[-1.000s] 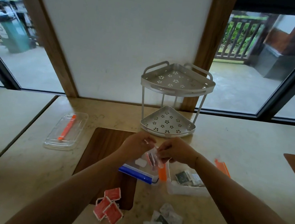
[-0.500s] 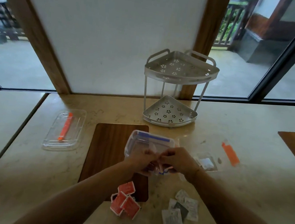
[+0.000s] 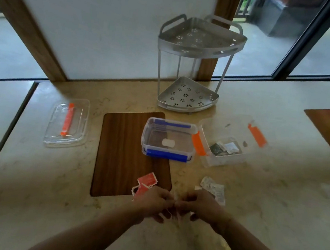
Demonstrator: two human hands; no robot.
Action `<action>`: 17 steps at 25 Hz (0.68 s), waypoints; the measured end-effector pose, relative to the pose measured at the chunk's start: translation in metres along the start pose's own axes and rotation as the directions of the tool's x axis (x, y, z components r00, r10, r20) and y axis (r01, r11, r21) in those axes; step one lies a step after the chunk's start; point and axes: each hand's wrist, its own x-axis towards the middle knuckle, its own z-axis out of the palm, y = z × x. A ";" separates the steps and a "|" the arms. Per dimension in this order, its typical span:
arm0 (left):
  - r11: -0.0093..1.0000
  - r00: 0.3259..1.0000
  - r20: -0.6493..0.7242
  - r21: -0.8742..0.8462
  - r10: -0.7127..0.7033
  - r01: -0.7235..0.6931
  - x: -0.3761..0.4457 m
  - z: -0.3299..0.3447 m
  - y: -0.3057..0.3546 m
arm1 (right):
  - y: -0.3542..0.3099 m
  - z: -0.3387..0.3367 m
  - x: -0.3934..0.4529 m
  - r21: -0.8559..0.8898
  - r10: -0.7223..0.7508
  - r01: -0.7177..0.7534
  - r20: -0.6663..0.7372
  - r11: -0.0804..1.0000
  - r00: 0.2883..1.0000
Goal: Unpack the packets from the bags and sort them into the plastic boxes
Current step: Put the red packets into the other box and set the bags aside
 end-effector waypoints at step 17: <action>0.963 0.974 -0.005 0.153 0.227 -0.223 0.008 0.010 -0.020 | 0.015 -0.004 -0.010 -0.010 0.042 -0.042 0.056 0.999 0.998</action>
